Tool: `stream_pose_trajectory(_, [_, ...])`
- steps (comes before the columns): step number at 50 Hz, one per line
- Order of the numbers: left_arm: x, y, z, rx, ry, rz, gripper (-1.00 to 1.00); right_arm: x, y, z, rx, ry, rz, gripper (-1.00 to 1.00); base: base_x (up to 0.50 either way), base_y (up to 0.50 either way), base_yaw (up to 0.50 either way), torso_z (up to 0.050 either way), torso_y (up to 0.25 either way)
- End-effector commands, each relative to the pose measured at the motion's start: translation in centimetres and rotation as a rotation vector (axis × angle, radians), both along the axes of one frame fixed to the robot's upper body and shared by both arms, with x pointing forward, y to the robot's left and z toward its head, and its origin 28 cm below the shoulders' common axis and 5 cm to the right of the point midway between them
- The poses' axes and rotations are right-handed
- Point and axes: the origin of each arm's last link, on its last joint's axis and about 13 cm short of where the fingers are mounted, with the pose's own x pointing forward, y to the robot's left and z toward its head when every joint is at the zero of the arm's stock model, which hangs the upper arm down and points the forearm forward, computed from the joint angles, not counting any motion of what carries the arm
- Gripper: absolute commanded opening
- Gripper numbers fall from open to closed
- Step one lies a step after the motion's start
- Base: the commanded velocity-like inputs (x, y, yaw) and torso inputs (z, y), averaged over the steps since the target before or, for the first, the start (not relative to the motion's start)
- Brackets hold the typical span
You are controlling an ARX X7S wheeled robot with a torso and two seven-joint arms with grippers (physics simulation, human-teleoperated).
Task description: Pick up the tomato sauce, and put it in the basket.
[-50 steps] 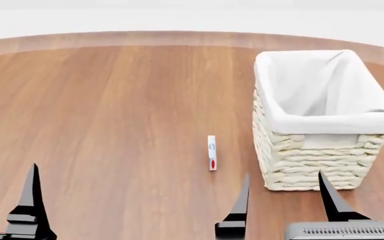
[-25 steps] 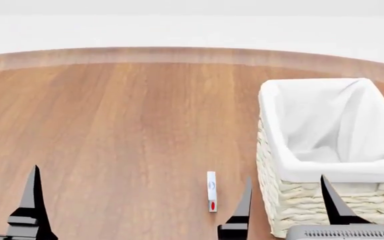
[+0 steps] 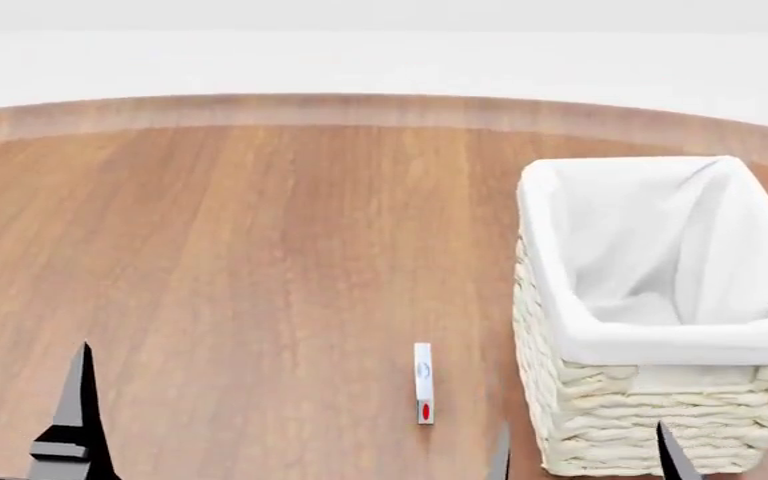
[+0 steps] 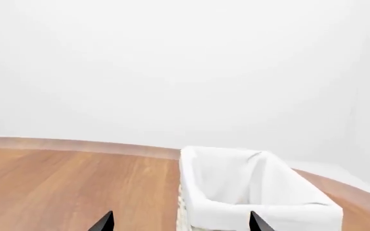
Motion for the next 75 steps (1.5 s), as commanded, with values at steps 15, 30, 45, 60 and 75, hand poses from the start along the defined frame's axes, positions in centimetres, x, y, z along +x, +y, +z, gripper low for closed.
stream_pose_trajectory(15, [0.7, -0.3, -1.2, -0.003, 0.024, -0.016, 1.0, -7.2, 0.3, -3.2, -0.044, 0.027, -0.036, 1.0, 0.0, 0.0, 0.0, 0.0, 0.0])
stream_pose_trajectory(30, [1.2, -0.2, -1.7, -0.011, 0.035, -0.023, 1.0, -10.1, 1.1, -5.8, -0.007, 0.063, -0.043, 1.0, 0.0, 0.0, 0.0, 0.0, 0.0])
stream_pose_trajectory(45, [1.4, -0.2, -2.4, -0.02, 0.055, -0.033, 1.0, -14.3, 1.7, -13.4, 0.04, 0.248, -0.042, 1.0, 0.0, 0.0, 0.0, 0.0, 0.0])
stream_pose_trajectory(60, [1.2, -0.3, -2.5, -0.019, 0.056, -0.037, 1.0, -14.4, 1.7, -14.6, 0.05, 0.273, -0.042, 1.0, 0.0, 0.0, 0.0, 0.0, 0.0])
stream_pose_trajectory(75, [1.1, -0.3, -2.5, -0.022, 0.056, -0.036, 1.0, -14.1, 1.8, -15.5, 0.049, 0.302, -0.038, 1.0, 0.0, 0.0, 0.0, 0.0, 0.0])
